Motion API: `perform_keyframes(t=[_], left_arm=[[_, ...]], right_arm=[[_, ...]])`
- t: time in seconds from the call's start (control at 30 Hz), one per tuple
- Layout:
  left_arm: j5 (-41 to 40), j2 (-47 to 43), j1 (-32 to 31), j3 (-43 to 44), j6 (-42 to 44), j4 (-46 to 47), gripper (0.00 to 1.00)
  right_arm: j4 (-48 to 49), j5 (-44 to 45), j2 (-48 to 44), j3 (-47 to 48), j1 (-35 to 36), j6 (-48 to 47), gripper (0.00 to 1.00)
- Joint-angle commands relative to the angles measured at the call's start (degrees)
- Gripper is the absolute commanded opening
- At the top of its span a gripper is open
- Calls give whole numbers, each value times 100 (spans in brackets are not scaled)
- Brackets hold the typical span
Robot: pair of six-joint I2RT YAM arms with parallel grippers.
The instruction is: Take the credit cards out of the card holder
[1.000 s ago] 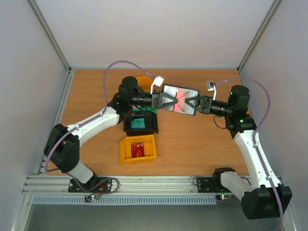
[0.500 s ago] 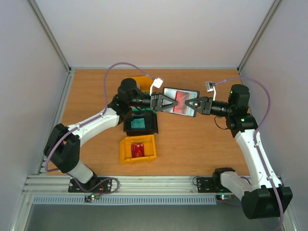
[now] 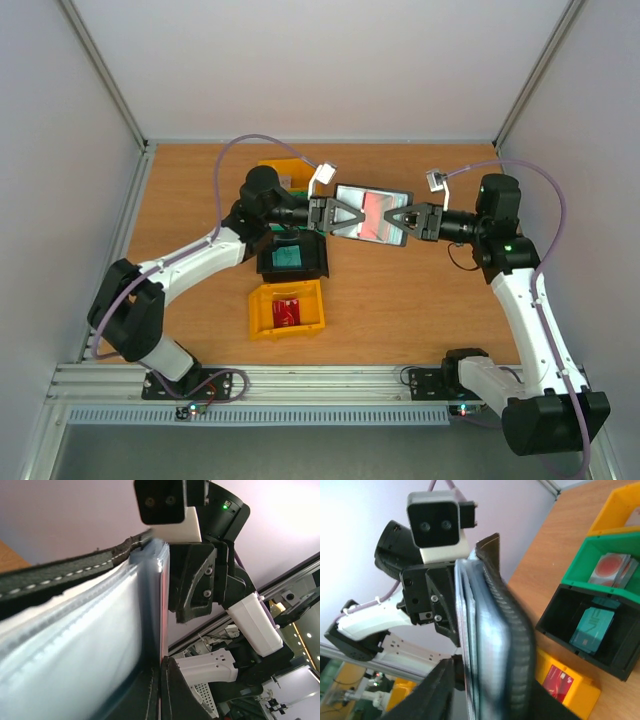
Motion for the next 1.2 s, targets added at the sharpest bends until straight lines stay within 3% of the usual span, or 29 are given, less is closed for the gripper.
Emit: perform_keyframes(t=[0.0, 0.1, 0.4, 0.57, 0.73, 0.83, 1.17], left_arm=[[49, -455, 58, -127, 59, 146, 0], [-55, -544, 57, -143, 351, -102, 0], [-32, -597, 57, -108, 507, -466, 0], [77, -621, 72, 42, 558, -747, 14], [-12, -689, 83, -59, 454, -637, 9], [-92, -724, 83, -94, 496, -665, 0], [-170, -977, 258, -168, 647, -1346, 0]], right_arm=[[-128, -75, -43, 165, -26, -93, 37], [-91, -166, -34, 189, -26, -26, 36], [-408, -261, -4, 330, -27, -210, 2], [-581, -260, -5, 420, -40, -477, 1], [-587, -234, -28, 421, -37, -515, 1], [-637, -246, 0, 453, -35, -554, 1], [-1135, -201, -135, 455, -208, -906, 1]])
